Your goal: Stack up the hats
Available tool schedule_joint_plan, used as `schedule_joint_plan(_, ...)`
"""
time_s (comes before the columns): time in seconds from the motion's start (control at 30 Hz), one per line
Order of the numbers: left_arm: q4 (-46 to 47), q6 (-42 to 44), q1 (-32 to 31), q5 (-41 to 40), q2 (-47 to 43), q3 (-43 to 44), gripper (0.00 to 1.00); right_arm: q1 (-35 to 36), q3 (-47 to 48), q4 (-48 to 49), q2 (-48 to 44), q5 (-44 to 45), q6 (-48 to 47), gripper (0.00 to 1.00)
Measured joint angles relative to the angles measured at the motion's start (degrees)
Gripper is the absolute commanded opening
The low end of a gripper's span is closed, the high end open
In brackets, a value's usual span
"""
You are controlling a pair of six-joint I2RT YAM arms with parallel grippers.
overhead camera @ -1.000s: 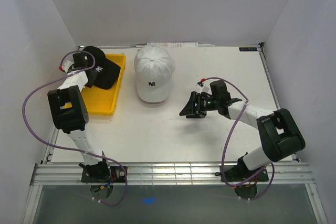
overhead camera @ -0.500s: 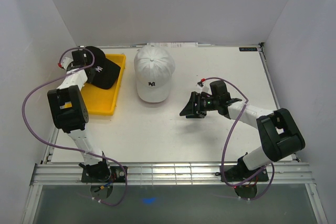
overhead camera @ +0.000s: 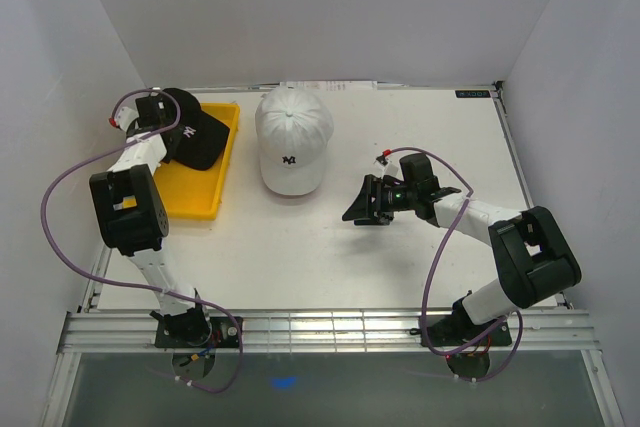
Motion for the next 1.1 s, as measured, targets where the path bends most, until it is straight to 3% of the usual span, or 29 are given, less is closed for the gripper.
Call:
schedule_joint_plan(0.17,0.3,0.0,0.0,-0.3,1.0,1.5,0.58,0.0,0.0,0.0,0.0,0.0,-0.6,0.65)
schedule_joint_plan(0.5,1.2,-0.5,0.0,-0.4,5.1,3.0,0.46,0.0,0.6,0.0,1.3,-0.5,-1.2,0.64)
schedule_joint_plan(0.73,1.4,-0.6,0.0,-0.3,5.3,3.0,0.22,0.0,0.7,0.1,1.8,-0.4,-1.2,0.64)
schedule_joint_plan(0.87,1.7,-0.7,0.0,0.0,5.7,3.3,0.00,0.0,0.7,0.1,1.8,-0.4,-1.2,0.64)
schedule_joint_plan(1.1,1.6,-0.4,0.1,0.7,5.7,4.0,0.00,0.0,0.7,0.1,1.8,-0.4,-1.3,0.63)
